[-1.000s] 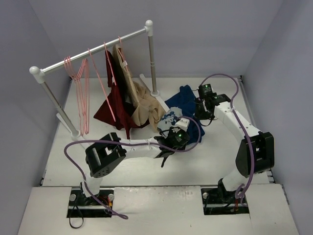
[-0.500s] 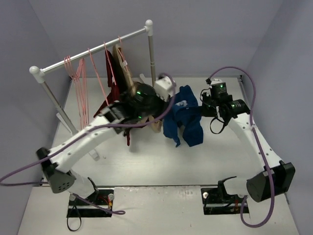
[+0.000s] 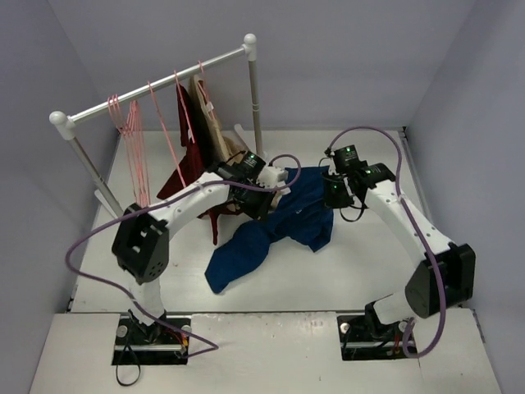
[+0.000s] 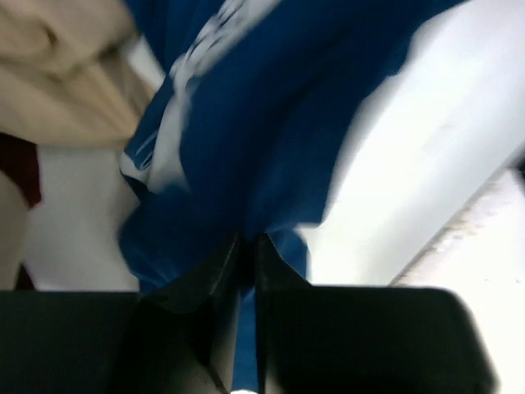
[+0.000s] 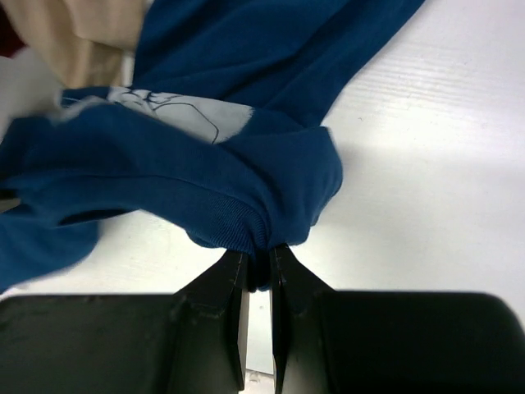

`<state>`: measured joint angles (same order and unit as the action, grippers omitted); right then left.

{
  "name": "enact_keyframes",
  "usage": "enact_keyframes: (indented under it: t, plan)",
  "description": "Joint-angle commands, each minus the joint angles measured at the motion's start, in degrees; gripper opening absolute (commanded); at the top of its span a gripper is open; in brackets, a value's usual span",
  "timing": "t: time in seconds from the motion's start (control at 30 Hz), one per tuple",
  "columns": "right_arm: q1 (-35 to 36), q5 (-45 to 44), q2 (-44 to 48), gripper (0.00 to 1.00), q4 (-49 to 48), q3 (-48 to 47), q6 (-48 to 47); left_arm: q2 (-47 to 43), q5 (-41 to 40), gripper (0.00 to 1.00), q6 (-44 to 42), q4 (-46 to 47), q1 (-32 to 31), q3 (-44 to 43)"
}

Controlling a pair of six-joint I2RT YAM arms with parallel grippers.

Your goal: Place the t-shirt on the hanger

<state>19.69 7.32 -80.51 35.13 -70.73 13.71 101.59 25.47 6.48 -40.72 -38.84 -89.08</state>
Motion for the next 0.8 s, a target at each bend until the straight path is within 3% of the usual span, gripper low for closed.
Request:
enact_keyframes:
  t: [0.0, 0.17, 0.3, 0.5, 0.57, 0.67, 0.77]
  plan:
    - [0.82, -1.34, -4.13, 0.0, -0.84, -2.77, 1.0, -1.07, -3.14, 0.13, -0.61, -1.32, 0.96, -2.29]
    - [1.06, -1.43, -7.05, 0.0, -2.72, -2.38, 1.68, -4.35, -9.93, 0.46, 8.08, -1.19, 0.18, -0.95]
    - [1.0, -1.46, -8.0, 0.0, -4.11, -1.63, 2.15, -11.34, -22.48, 0.57, 19.14, 0.25, -3.68, 2.06]
    - [1.06, -1.65, -8.65, 0.0, -5.73, -1.3, 3.3, -14.66, -42.94, 0.59, 37.55, 3.5, -16.56, 7.12]
    - [1.06, -1.72, -8.72, 0.0, -5.95, -1.83, 3.58, -13.22, -45.06, 0.57, 41.12, 4.08, -19.05, 8.49]
    - [1.03, -1.94, -8.69, 0.0, -6.01, -2.5, 3.7, -11.74, -46.41, 0.45, 47.17, 7.42, -22.16, 10.68]
    - [1.06, -2.03, -8.61, 0.0, -6.04, -2.66, 3.52, -9.78, -47.22, 0.44, 50.2, 10.39, -23.29, 12.08]
